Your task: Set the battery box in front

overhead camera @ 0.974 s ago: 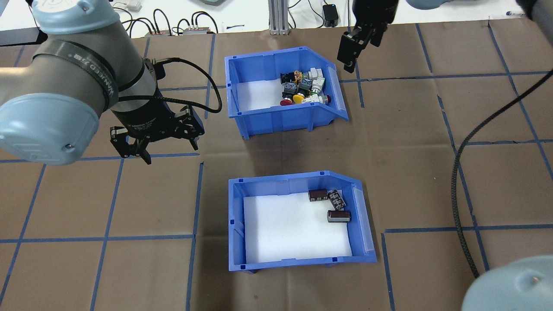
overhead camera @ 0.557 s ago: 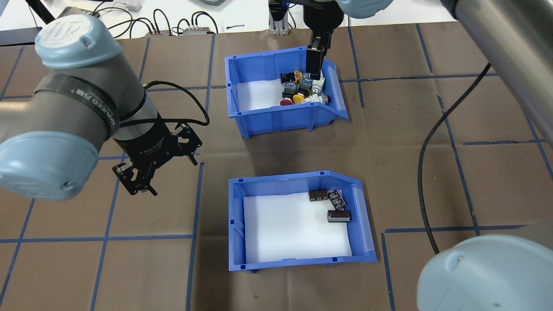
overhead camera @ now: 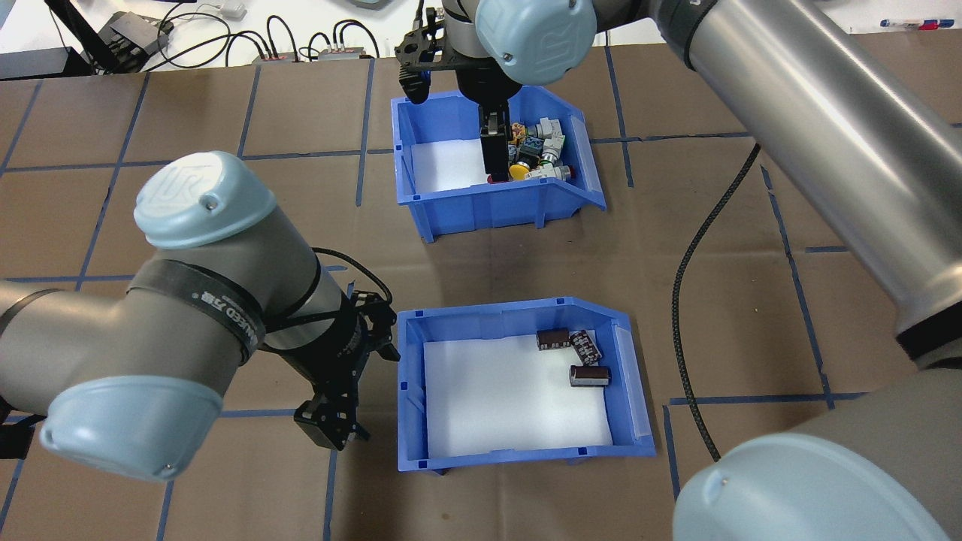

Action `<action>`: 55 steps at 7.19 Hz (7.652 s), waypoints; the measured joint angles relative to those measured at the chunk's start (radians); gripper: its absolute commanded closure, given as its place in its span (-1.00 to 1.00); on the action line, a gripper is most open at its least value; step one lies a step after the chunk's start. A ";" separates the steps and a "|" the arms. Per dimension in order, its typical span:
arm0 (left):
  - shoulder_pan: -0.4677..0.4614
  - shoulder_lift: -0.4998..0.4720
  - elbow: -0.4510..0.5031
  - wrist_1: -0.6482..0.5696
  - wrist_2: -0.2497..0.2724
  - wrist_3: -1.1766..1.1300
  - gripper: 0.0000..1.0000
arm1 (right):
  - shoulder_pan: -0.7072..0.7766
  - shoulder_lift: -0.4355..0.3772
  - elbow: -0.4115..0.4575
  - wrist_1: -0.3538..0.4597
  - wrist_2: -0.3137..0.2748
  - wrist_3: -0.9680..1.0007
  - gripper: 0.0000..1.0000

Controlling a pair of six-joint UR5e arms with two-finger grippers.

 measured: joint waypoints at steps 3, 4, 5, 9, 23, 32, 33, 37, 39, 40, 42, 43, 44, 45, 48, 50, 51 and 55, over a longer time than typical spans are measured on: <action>-0.174 -0.056 -0.067 0.178 -0.006 -0.371 -0.99 | 0.010 0.046 0.095 -0.168 -0.001 0.006 -1.00; -0.205 -0.074 -0.113 0.314 -0.005 -0.451 -0.99 | 0.011 0.051 0.157 -0.270 0.003 0.009 -1.00; -0.221 -0.086 -0.166 0.456 -0.006 -0.507 -0.99 | 0.012 0.053 0.212 -0.372 0.006 0.012 -1.00; -0.255 -0.094 -0.241 0.586 -0.007 -0.578 -0.91 | 0.023 0.077 0.275 -0.487 0.006 0.021 0.54; -0.203 -0.121 -0.178 0.653 0.004 -0.425 1.00 | -0.516 -0.391 0.617 -0.448 -0.075 -0.495 1.00; 0.007 -0.607 0.409 0.504 -0.068 -0.236 1.00 | -0.698 -0.750 1.014 -0.497 -0.024 -0.741 1.00; -0.014 -0.654 0.434 0.536 -0.065 -0.252 0.96 | -0.698 -0.781 1.047 -0.492 -0.025 -0.741 1.00; -0.027 -0.690 0.455 0.572 -0.040 -0.251 -0.79 | -0.686 -1.028 1.243 -0.437 -0.001 -0.679 1.00; -0.030 -0.688 0.450 0.574 -0.026 -0.262 -0.89 | -0.662 -1.108 1.276 -0.341 0.022 -0.644 1.00; -0.031 -0.677 0.448 0.570 -0.025 -0.267 -0.81 | -0.625 -1.119 1.280 -0.318 0.024 -0.618 1.00; -0.029 -0.650 0.453 0.543 -0.025 -0.258 -0.77 | -0.533 -1.124 1.282 -0.301 0.025 -0.529 1.00; -0.023 -0.629 0.456 0.510 -0.024 -0.204 -0.77 | -0.502 -1.122 1.282 -0.300 0.025 -0.494 1.00; -0.010 -0.603 0.458 0.460 -0.020 -0.089 -0.79 | -0.478 -1.122 1.282 -0.299 0.025 -0.465 1.00; 0.012 -0.573 0.461 0.393 -0.005 0.057 -0.86 | -0.446 -1.120 1.282 -0.298 0.025 -0.422 1.00; 0.051 -0.466 0.458 0.201 0.143 0.524 -0.99 | -0.320 -1.111 1.281 -0.312 0.024 -0.296 1.00; 0.073 -0.380 0.446 0.077 0.239 0.889 -0.99 | -0.288 -1.094 1.278 -0.329 0.024 -0.257 1.00; 0.097 -0.339 0.435 0.048 0.292 1.095 -0.99 | -0.268 -1.076 1.276 -0.350 0.024 -0.234 1.00; 0.160 -0.198 0.366 0.021 0.263 1.652 -0.99 | -0.073 -0.878 1.178 -0.436 0.005 -0.032 1.00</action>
